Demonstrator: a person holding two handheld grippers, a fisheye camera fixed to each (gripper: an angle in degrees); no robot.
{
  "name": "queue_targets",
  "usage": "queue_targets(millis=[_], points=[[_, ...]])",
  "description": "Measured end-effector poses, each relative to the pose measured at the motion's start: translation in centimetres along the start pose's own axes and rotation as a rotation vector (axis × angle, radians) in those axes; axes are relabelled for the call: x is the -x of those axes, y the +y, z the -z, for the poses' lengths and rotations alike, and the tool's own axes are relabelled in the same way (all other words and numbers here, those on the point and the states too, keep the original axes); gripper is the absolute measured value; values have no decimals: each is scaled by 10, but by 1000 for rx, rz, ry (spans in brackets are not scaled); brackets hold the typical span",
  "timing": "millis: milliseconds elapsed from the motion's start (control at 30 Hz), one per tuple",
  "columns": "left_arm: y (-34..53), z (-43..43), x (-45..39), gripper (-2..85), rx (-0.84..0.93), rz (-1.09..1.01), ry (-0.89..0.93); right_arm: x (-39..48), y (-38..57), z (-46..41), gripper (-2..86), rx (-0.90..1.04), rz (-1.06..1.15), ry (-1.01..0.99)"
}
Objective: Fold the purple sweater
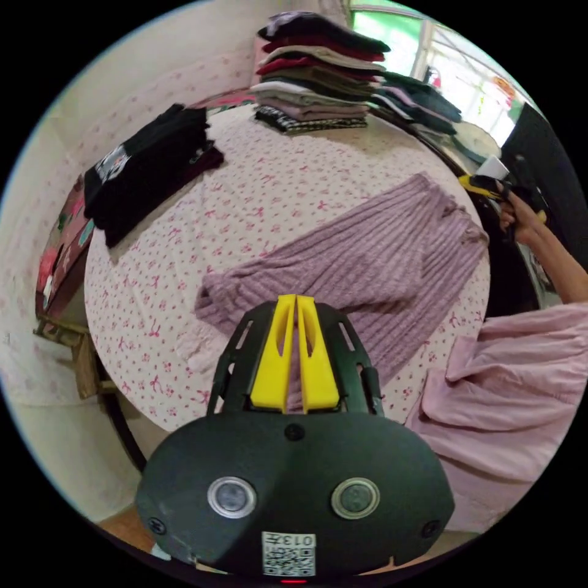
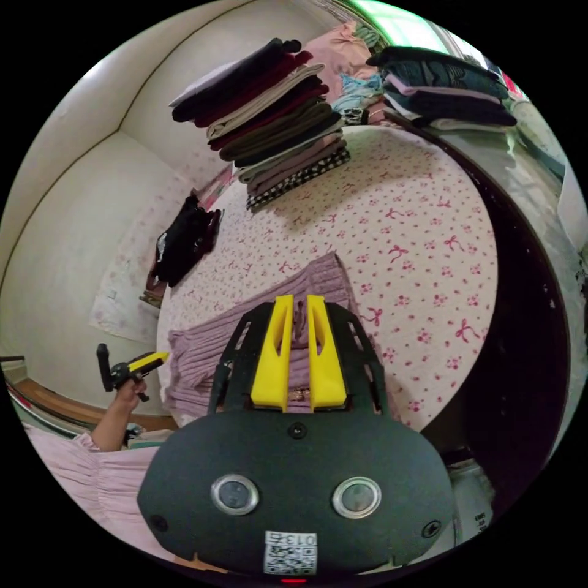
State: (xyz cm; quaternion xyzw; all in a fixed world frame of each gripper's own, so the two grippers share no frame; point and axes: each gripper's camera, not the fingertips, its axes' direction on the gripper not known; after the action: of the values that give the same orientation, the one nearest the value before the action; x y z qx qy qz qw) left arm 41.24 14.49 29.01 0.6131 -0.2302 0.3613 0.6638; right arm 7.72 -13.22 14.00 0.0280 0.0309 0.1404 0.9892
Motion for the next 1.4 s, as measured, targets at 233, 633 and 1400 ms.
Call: queue_targets(millis=[233, 633, 1400], points=[[-37, -28, -93, 39, 94, -287, 6, 26, -16, -46, 69, 177, 125, -24], [-28, -28, -83, 3, 119, -244, 24, 64, 8, -50, 49, 244, 319, 55], [18, -8, 15, -2, 11, 78, -161, 302, 68, -104, 3, 105, 749, 382]])
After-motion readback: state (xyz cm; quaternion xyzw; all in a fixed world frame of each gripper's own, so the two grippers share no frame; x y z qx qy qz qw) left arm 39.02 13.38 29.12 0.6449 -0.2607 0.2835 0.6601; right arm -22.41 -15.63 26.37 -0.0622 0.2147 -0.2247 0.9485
